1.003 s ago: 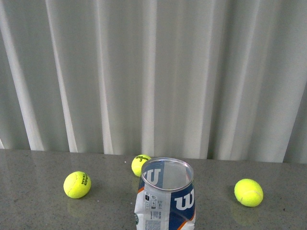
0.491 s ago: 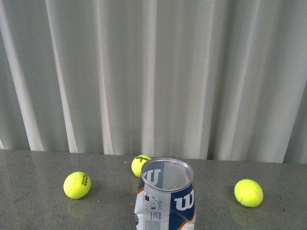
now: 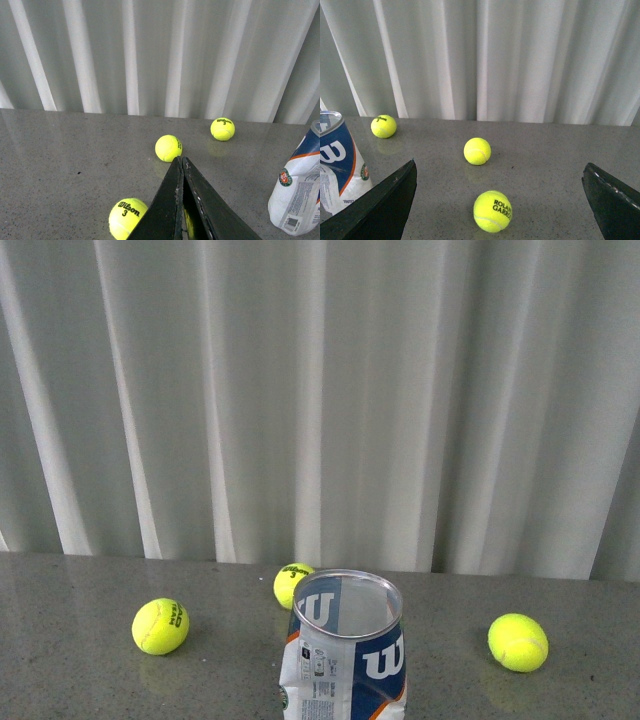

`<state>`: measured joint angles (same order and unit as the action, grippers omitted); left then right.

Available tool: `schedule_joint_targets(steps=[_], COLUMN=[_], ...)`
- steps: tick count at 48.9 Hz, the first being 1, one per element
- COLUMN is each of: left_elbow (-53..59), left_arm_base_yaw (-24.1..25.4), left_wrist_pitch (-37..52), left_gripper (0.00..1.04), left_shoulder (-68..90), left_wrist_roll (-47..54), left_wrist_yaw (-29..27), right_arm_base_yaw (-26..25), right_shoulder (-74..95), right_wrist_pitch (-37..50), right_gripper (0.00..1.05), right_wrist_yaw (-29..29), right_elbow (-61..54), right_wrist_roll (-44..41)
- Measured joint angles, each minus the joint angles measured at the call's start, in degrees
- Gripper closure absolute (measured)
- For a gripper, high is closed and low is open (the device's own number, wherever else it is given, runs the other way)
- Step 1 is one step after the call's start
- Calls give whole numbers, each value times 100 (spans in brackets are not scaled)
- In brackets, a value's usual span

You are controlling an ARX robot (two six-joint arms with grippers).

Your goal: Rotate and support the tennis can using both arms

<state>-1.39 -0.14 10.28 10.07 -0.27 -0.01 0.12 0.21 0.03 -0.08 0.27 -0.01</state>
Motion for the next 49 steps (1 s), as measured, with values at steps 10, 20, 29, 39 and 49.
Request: schedule_joint_targets(steps=[10, 20, 29, 39, 49], left_elbow=[-2, -2, -2, -2, -2], left_arm_base_yaw=[0, 0, 0, 0, 0], left_wrist_pitch=[-1001, -1025, -1025, -1025, -1025], left_gripper=[101, 88, 51, 14, 7], left_shoulder=[-986, -984, -986, -986, -986], left_wrist_roll=[2, 2, 2, 2, 4], left_wrist_yaw=[0, 0, 0, 0, 0], right_arm_base_yaw=[0, 0, 0, 0, 0], right_shoulder=[0, 0, 0, 0, 0], right_wrist_pitch=[0, 0, 0, 0, 0], right_gripper=[7, 7, 7, 7, 7], right_wrist_yaw=[-2, -2, 0, -2, 0], right_elbow=[0, 0, 0, 0, 0], right_wrist_roll=[0, 0, 0, 2, 0])
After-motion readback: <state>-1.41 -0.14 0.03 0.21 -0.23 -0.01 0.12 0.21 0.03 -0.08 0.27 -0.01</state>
